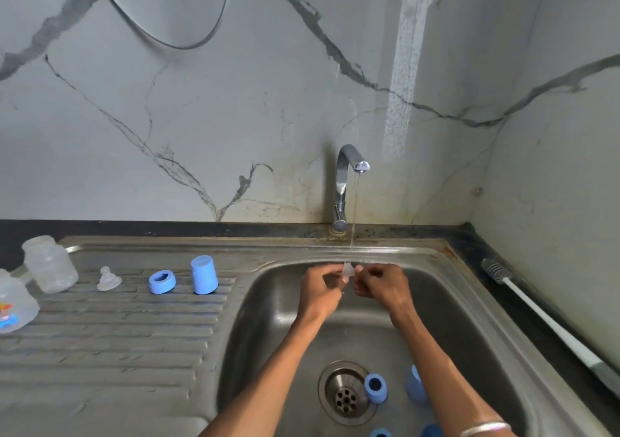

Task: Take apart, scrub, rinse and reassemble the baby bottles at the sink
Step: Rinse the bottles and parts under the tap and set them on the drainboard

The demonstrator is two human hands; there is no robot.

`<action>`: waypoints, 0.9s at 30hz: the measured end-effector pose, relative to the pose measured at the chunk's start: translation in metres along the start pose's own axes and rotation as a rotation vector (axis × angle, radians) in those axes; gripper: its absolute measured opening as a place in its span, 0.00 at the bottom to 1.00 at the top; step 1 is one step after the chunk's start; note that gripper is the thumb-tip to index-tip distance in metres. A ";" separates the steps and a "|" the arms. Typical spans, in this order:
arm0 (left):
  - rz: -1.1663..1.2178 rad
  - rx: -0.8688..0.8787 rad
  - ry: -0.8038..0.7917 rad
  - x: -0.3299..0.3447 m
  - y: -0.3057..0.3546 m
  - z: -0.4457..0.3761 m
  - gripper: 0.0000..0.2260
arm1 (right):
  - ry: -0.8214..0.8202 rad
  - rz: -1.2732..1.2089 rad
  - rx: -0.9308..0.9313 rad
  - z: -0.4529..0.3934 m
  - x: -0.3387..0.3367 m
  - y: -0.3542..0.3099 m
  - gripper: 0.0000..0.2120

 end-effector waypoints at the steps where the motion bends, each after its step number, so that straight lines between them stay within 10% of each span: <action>1: 0.016 0.006 0.020 0.000 0.000 -0.001 0.07 | -0.017 0.006 -0.005 -0.002 0.002 0.000 0.05; 13: 0.179 0.033 0.029 -0.004 0.009 0.004 0.08 | -0.115 -0.050 -0.100 0.000 0.001 -0.007 0.11; 27: 0.847 -0.563 -0.250 -0.009 0.014 0.011 0.06 | -0.157 -0.089 -0.085 -0.001 0.015 -0.003 0.09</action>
Point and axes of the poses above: each hand's wrist, its own z-axis away from the middle knuckle, its own x-axis out of the palm, y = z × x, the point moved 1 cm from there along -z, towards the middle knuckle, and after that the axes turned 14 degrees about -z, right-handed, at the moved point
